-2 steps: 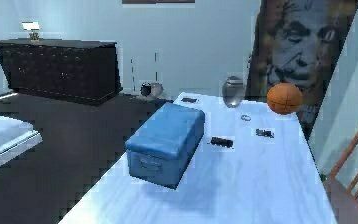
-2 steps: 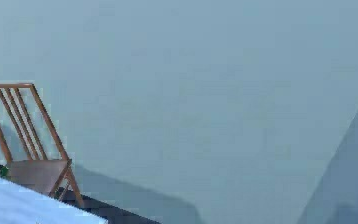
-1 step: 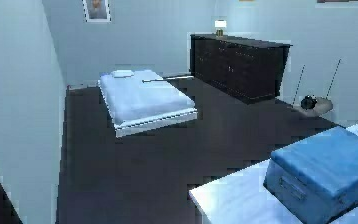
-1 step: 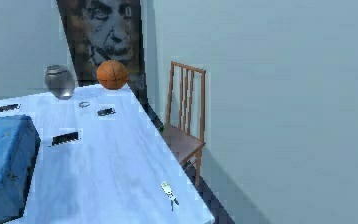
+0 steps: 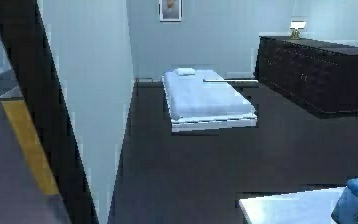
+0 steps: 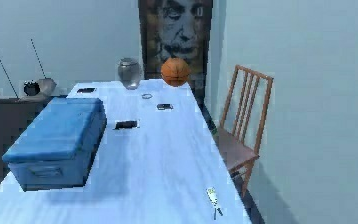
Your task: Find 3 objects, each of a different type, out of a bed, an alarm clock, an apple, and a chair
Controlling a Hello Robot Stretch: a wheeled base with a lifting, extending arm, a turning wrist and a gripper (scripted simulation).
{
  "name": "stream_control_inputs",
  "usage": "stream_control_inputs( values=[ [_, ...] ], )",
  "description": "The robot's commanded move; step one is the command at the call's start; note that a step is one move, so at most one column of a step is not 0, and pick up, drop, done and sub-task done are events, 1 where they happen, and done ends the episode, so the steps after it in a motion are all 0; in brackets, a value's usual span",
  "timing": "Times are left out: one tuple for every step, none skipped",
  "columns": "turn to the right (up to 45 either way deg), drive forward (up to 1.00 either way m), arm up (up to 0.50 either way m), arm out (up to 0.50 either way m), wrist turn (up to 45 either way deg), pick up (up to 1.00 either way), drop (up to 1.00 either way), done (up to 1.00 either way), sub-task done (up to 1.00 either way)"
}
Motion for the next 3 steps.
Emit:
stream_control_inputs(
  values=[
    [0.0,1.0,0.0,0.0,0.0,0.0,0.0,0.0,0.0],
    [-6.0,0.0,0.0,0.0,0.0,0.0,0.0,0.0,0.0],
    [0.0,0.5,0.0,0.0,0.0,0.0,0.0,0.0,0.0]
  ],
)
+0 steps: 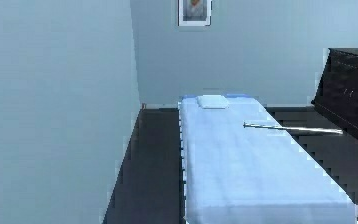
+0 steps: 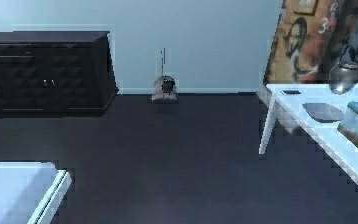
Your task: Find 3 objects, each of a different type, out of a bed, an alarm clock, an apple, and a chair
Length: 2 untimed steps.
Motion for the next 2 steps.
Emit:
stream_control_inputs(
  values=[
    [15.0,0.0,0.0,0.0,0.0,0.0,0.0,0.0,0.0],
    [0.0,0.0,0.0,0.0,0.0,0.0,0.0,1.0,0.0]
  ],
)
